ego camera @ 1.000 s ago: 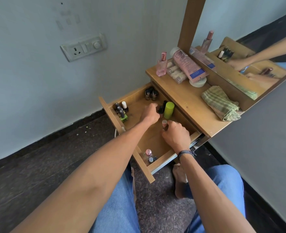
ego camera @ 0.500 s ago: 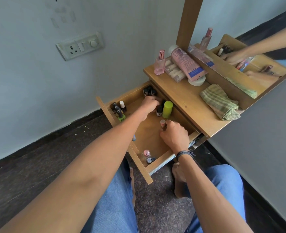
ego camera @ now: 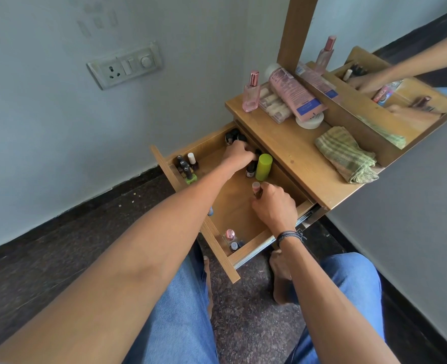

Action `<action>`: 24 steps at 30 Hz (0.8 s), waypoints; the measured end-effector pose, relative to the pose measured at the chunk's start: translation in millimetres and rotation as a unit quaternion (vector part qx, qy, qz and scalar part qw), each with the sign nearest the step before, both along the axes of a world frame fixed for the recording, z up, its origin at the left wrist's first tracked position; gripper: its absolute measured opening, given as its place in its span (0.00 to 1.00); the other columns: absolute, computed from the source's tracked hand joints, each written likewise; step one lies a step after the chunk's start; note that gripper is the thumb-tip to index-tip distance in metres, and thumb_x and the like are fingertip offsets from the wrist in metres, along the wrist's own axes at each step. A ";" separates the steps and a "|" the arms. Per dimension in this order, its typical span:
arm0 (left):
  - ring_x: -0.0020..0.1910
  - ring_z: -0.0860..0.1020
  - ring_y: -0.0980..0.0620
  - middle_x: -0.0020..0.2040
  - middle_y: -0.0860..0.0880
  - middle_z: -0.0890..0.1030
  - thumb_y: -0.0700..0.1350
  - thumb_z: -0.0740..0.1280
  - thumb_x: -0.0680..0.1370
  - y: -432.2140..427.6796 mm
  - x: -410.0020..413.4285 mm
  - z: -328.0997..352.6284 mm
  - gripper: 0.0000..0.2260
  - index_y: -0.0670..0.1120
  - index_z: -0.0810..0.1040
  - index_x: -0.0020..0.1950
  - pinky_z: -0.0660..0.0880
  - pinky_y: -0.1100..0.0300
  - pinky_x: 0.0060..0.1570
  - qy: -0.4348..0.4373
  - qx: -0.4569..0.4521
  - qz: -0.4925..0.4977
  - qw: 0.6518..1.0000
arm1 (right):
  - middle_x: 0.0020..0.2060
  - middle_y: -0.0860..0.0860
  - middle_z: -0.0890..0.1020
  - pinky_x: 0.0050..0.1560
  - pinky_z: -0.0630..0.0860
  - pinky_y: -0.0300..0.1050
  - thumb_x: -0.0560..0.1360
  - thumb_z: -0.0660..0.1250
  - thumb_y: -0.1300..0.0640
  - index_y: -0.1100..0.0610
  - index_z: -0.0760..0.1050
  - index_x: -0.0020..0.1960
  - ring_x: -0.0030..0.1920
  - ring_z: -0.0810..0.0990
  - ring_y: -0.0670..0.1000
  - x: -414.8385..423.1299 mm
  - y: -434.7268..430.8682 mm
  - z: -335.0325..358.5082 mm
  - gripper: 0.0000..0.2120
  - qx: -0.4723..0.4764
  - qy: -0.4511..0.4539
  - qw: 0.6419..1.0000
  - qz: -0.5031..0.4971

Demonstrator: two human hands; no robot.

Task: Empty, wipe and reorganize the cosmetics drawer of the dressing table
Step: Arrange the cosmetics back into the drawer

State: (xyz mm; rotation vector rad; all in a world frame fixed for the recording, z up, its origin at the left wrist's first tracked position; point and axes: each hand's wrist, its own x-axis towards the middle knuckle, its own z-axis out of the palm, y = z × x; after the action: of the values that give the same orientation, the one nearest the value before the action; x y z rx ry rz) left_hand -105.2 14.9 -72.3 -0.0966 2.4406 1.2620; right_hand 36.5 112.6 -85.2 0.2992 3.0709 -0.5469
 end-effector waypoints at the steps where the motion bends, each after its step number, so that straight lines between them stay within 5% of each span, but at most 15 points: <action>1: 0.54 0.80 0.46 0.52 0.46 0.83 0.42 0.70 0.74 1.1 0.4 0.2 0.08 0.45 0.83 0.53 0.77 0.54 0.52 0.013 -0.017 -0.005 1.000 | 0.48 0.55 0.84 0.43 0.81 0.54 0.79 0.61 0.49 0.56 0.78 0.53 0.44 0.83 0.61 -0.2 -0.1 0.5 0.12 -0.002 -0.001 1.000 0.000; 5: 0.53 0.81 0.43 0.51 0.45 0.83 0.41 0.69 0.75 4.5 2.8 4.0 0.07 0.45 0.82 0.51 0.77 0.55 0.47 0.064 -0.085 -0.027 0.994 | 0.48 0.55 0.84 0.44 0.82 0.56 0.79 0.62 0.50 0.56 0.79 0.54 0.44 0.83 0.61 -0.2 -0.2 0.3 0.12 -0.006 -0.003 1.000 0.000; 10: 0.59 0.78 0.38 0.58 0.41 0.81 0.42 0.67 0.77 5.9 7.2 9.6 0.09 0.44 0.81 0.56 0.77 0.51 0.54 0.121 -0.139 -0.041 0.982 | 0.48 0.56 0.84 0.45 0.81 0.56 0.81 0.59 0.49 0.56 0.79 0.53 0.45 0.83 0.62 -0.2 0.4 0.8 0.13 -0.008 0.004 1.000 -0.001; 17: 0.52 0.82 0.46 0.49 0.50 0.85 0.47 0.70 0.76 -19.9 9.1 20.6 0.08 0.50 0.82 0.54 0.79 0.54 0.51 0.182 -0.127 0.025 0.975 | 0.48 0.56 0.84 0.45 0.82 0.56 0.80 0.60 0.49 0.56 0.78 0.54 0.45 0.83 0.62 0.9 -0.7 3.3 0.13 -0.009 -0.003 1.000 -0.002; 24: 0.49 0.84 0.42 0.51 0.43 0.85 0.46 0.70 0.79 -63.6 37.5 19.3 0.11 0.42 0.81 0.59 0.82 0.51 0.43 0.231 -0.273 0.003 0.934 | 0.48 0.55 0.84 0.44 0.81 0.55 0.78 0.61 0.50 0.55 0.78 0.52 0.44 0.83 0.61 1.3 -0.3 4.4 0.12 -0.011 -0.008 1.000 0.000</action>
State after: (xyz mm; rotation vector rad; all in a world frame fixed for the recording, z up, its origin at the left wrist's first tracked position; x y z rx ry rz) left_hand -67.6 -48.8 -53.0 0.0505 3.1408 0.6138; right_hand 37.9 112.2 -80.8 0.3003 3.0476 -0.5751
